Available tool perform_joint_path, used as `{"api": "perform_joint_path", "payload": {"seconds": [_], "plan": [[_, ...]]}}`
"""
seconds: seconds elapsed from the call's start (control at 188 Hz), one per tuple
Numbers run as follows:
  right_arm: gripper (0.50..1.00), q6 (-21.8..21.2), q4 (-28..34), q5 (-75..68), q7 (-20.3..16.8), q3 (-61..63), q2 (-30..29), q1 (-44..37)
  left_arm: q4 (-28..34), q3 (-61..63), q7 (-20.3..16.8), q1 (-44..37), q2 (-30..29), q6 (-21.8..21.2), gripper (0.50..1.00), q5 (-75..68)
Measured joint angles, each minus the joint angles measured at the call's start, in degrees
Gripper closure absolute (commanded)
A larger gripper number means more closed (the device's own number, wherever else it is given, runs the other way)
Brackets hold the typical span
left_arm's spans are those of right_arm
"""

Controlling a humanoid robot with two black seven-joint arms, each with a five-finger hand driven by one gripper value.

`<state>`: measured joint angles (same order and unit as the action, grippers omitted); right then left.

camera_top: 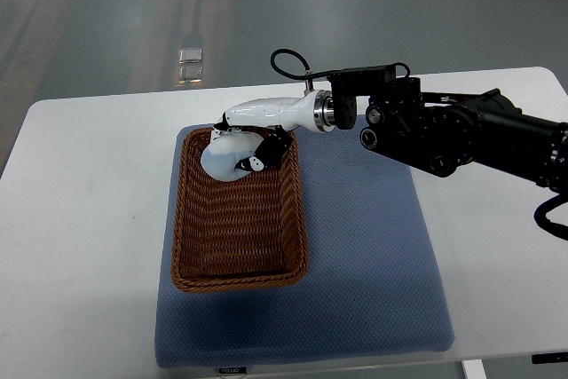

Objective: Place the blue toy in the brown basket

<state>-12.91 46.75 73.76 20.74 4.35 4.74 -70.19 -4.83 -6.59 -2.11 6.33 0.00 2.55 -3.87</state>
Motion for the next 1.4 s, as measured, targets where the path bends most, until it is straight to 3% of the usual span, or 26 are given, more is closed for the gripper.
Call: {"api": "perform_joint_path", "payload": {"seconds": [0.224,0.587,0.789,1.045,1.397], "plan": [[0.599,0.3,-1.5,0.0,0.0,-1.2,-2.1,1.9,0.0,0.0,0.0,0.0,0.0,0.0,0.500,0.0],[0.591,5.2,-3.1,-5.0,-0.8,0.5,-1.6,2.4,0.0,0.0,0.0,0.0,0.0,0.0,0.500,0.0],[0.591,6.6,-7.2,-12.1,-1.8,8.3,0.1,4.4,0.0,0.0,-0.1,0.1,0.0,0.0,0.500,0.0],[0.591,8.9,-11.8,-19.8,-3.7,22.4,3.9,12.2,0.0,0.1,-0.1,0.2,0.0,0.0,0.500,0.0],[0.591,12.6,-11.9,-25.8,-6.6,42.8,4.2,25.7,0.0,0.2,-0.1,0.3,0.0,0.2,0.500,-0.2]]}}
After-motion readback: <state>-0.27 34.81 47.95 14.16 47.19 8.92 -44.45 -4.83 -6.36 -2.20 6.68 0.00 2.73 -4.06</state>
